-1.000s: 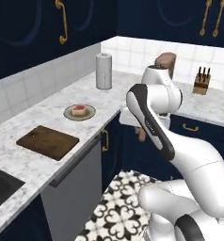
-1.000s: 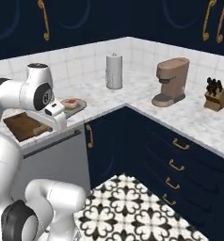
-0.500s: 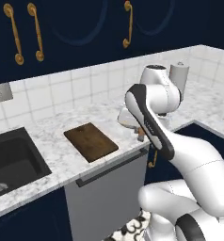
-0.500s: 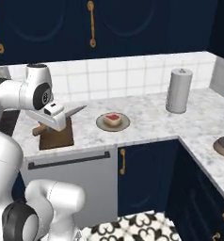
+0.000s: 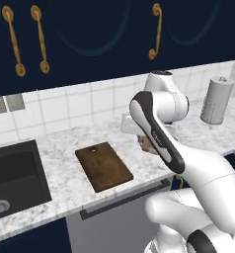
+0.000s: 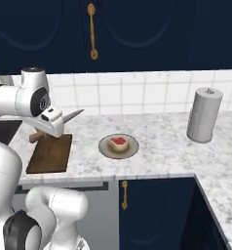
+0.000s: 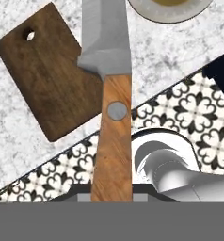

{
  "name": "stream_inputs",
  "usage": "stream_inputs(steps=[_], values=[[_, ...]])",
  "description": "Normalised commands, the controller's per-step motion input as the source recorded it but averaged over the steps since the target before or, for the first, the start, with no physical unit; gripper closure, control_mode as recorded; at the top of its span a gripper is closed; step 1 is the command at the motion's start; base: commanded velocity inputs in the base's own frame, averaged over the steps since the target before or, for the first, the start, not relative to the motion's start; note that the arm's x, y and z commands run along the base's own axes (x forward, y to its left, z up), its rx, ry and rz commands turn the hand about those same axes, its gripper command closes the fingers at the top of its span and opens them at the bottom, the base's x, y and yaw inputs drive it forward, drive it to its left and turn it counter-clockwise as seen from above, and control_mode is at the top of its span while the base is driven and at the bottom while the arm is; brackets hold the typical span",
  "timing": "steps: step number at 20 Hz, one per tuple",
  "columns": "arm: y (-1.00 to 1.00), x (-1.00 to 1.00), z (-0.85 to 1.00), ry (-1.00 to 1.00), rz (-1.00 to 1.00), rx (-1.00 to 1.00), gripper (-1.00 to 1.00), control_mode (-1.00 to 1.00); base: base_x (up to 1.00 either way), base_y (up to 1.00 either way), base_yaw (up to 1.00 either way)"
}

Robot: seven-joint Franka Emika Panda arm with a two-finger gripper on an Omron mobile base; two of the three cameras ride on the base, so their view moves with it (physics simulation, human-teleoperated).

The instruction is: Pick up the knife from the drawer and place it on the cutting board. Then place the meat from the plate to the cutting board.

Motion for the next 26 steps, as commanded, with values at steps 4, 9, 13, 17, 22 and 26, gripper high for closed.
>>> stream_inputs(steps=[4, 9, 13, 17, 22, 26], values=[[0.0, 0.0, 0.0, 0.0, 0.0, 0.0, 1.0, 1.0, 0.39, 0.0, 0.2], [0.0, 0.02, -0.21, 0.03, 0.07, 0.0, 1.0, -1.0, -0.07, 0.0, 0.1], [0.07, 0.96, -1.0, 0.17, 0.28, -0.02, 1.0, -1.0, 0.0, 0.0, 0.0], [0.57, 0.95, -1.0, 0.14, 0.2, -0.13, 1.0, -1.0, 0.0, 0.0, 0.0], [0.83, 0.28, -0.96, 0.03, 0.06, -0.05, 1.0, -1.0, 0.0, 0.0, 0.0], [0.51, 0.22, -0.91, 0.0, 0.0, 0.03, 1.0, -1.0, 0.0, 0.0, 0.0]])
